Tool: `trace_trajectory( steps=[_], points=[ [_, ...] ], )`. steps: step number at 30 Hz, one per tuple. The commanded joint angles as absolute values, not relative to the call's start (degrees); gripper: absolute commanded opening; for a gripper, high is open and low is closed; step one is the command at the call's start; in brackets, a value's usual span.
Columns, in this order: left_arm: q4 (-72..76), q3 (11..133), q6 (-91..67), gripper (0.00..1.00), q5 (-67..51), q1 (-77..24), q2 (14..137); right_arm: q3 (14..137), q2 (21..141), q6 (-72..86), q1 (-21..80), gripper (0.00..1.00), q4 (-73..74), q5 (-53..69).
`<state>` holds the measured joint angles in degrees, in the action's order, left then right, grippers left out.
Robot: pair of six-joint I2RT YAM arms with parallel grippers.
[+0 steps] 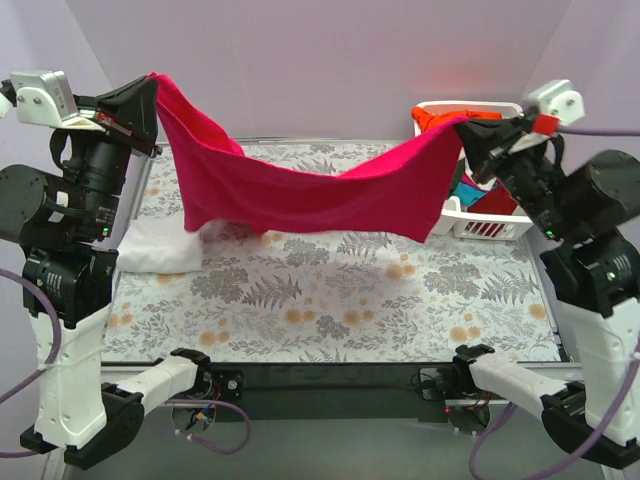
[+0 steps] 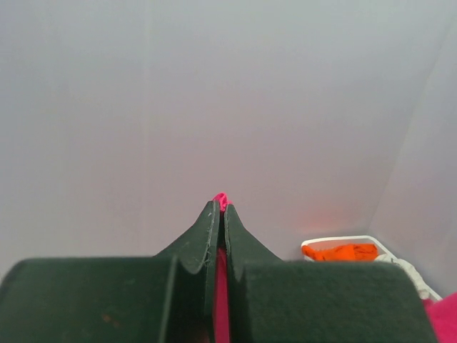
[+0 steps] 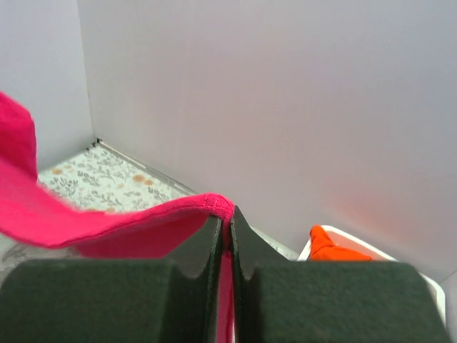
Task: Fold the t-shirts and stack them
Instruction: Flatten the tshirt out
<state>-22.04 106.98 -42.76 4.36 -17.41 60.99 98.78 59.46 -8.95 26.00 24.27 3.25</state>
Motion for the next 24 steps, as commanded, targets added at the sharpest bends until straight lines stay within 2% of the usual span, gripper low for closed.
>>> trace_trajectory(
  steps=[1, 11, 15, 19, 24],
  points=[
    [-23.2, 109.2, -45.0, 0.0, -2.4, -17.4, 60.1, 101.7, 55.1, -8.6, 26.0, 0.01, 24.1, 5.1],
    [-27.5, 127.9, -47.3, 0.0, -7.8, -17.4, 65.5, 109.2, 54.3, -9.1, 26.0, 0.01, 27.9, 0.3],
    [-26.7, 130.4, -47.3, 0.0, -8.0, -17.4, 65.8, 111.6, 54.9, -9.6, 26.0, 0.01, 27.8, -2.1],
    [-23.7, 120.2, -47.3, 0.0, -6.4, -17.4, 62.1, 110.0, 55.1, -9.7, 25.9, 0.01, 27.5, -3.3],
    [-20.0, 98.8, -47.6, 0.0, -2.5, -17.4, 61.6, 99.8, 57.1, -9.0, 26.0, 0.01, 25.1, -6.7]
  ],
)
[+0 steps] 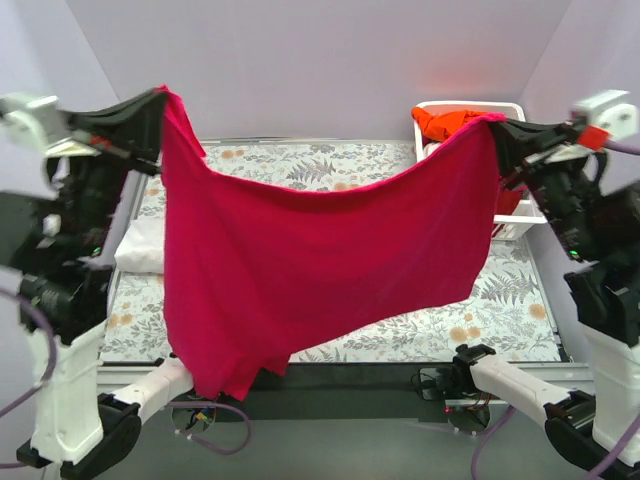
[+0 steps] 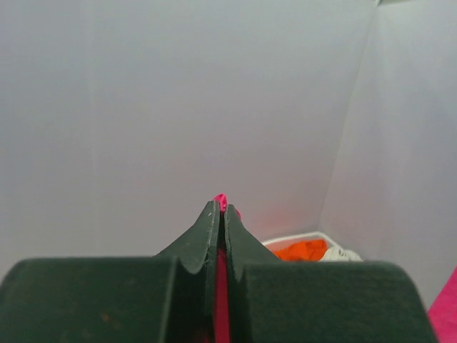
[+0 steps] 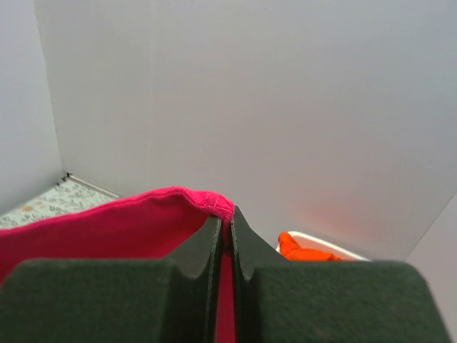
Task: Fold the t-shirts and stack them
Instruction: Flatten the tshirt out
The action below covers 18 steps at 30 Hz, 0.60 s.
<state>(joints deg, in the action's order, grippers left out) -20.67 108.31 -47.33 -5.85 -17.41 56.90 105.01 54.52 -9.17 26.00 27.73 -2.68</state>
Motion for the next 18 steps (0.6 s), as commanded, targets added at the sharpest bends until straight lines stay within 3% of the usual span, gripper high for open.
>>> trace_trajectory(
  steps=[1, 6, 9, 13, 15, 17, 18],
  points=[
    [-19.9, 96.4, -48.2, 0.0, -0.8, -17.4, 62.7, 97.8, 57.7, -8.8, 26.0, 0.01, 24.5, -7.4],
    [-16.3, 85.9, -49.7, 0.0, 6.5, -17.3, 74.9, 84.8, 64.2, -5.5, 25.7, 0.01, 19.3, -15.4],
    [-15.4, 86.3, -48.5, 0.0, 12.8, -16.6, 87.7, 80.6, 76.2, -2.9, 23.0, 0.01, 14.4, -16.5],
    [-15.5, 98.3, -45.7, 0.01, 18.4, -15.7, 108.3, 87.8, 95.2, -1.1, 19.2, 0.01, 13.1, -14.2],
    [-18.1, 111.2, -44.9, 0.03, 22.1, -15.6, 120.2, 97.1, 105.8, -1.0, 18.5, 0.01, 13.6, -12.8],
    [-21.3, 120.5, -45.3, 0.29, 24.1, -15.6, 127.8, 105.8, 111.2, -0.4, 18.3, 0.02, 16.5, -12.0],
    [-21.4, 125.4, -45.1, 0.41, 24.3, -15.6, 129.0, 107.3, 114.1, -0.4, 18.3, 0.11, 16.7, -11.8]
  ],
)
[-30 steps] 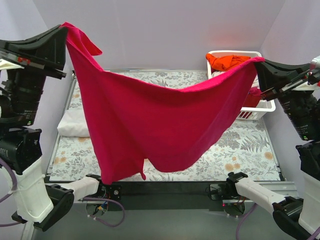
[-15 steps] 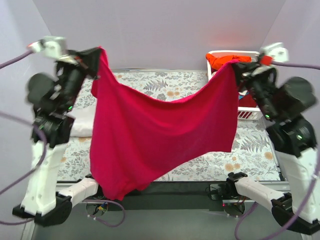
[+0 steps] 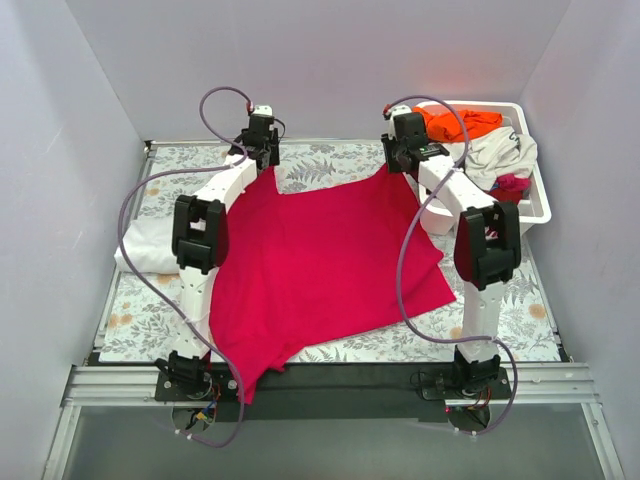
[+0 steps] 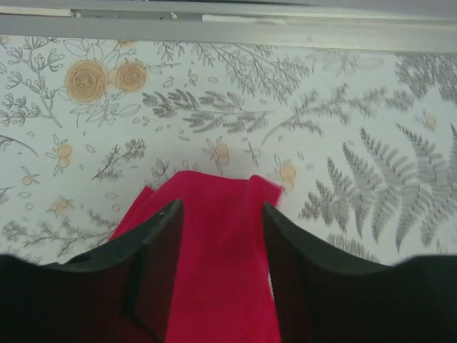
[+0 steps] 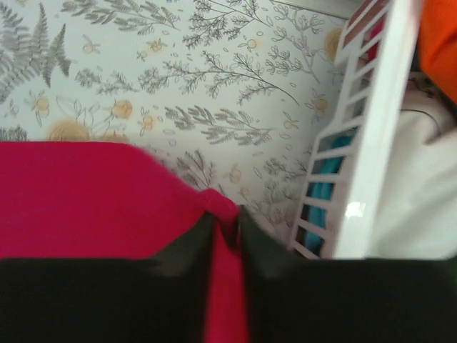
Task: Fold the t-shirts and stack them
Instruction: Flatten the tshirt out
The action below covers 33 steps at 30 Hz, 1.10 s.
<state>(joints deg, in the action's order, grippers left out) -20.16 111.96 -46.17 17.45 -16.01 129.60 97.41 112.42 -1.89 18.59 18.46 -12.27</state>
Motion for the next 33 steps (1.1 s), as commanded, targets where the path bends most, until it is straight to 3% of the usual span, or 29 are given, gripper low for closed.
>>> trace_trajectory(
  steps=[1, 2, 4, 7, 12, 20, 33],
  points=[
    [-20.9, 126.6, -45.1, 0.48, 24.3, -15.7, 129.5, 108.4, 115.0, -0.4, 18.3, 0.33, 16.6, -11.3],
    [-19.5, 127.0, -45.3, 0.58, 25.0, -15.9, 128.6, 109.1, 115.3, 0.9, 18.3, 0.4, 16.7, -10.9],
    [-17.9, 123.8, -45.6, 0.66, 25.7, -16.3, 126.2, 107.4, 114.2, 1.1, 18.3, 0.51, 15.8, -9.0],
    [-13.1, 112.9, -47.4, 0.73, 25.1, -17.1, 118.7, 100.4, 109.9, 1.0, 18.4, 0.57, 11.3, -6.4],
    [-14.9, 98.1, -53.3, 0.77, 23.9, -17.4, 109.3, 89.4, 101.9, 1.1, 19.6, 0.59, 6.3, -1.4],
    [-17.9, 80.9, -61.5, 0.79, 15.2, -17.0, 109.2, 74.0, 97.1, 3.8, 23.6, 0.59, 3.6, 1.8],
    [-14.9, 73.5, -62.3, 0.79, 12.3, -16.6, 111.8, 65.7, 100.9, 6.3, 26.2, 0.55, 0.9, 1.0]
  ],
)
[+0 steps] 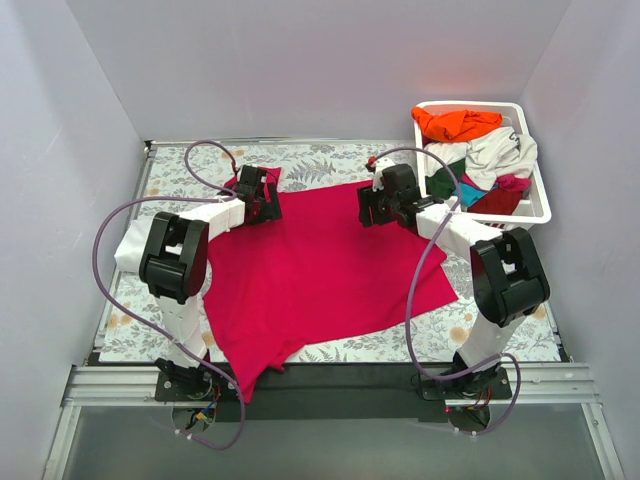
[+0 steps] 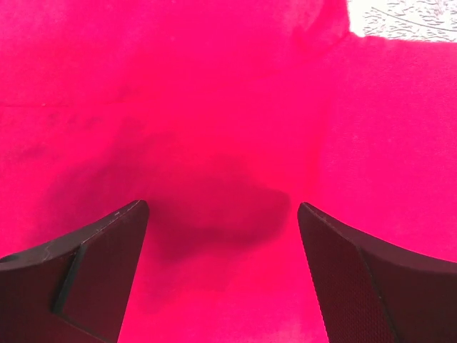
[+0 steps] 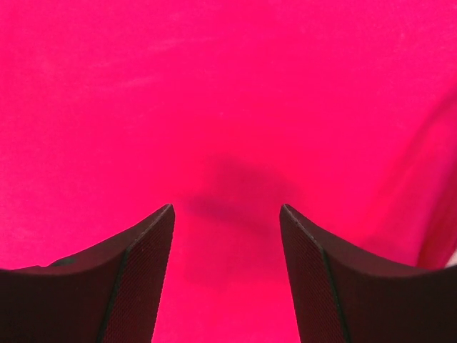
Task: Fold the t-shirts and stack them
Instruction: Flatten the tshirt out
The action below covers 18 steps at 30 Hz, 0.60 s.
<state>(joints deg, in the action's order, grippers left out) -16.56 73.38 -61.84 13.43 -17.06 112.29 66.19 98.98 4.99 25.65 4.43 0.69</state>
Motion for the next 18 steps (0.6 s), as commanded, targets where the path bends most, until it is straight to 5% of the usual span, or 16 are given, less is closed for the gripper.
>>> trace_trajectory(
  steps=[1, 18],
  points=[
    [-14.5, 73.8, -62.3, 0.79, 11.9, -16.3, 112.5, 66.0, 101.6, 6.4, 26.3, 0.54, 1.1, 1.0],
    [-18.3, 95.8, -58.9, 0.79, 7.7, -11.7, 130.5, 79.3, 117.1, 8.3, 26.3, 0.48, 7.5, 0.8]
  ],
)
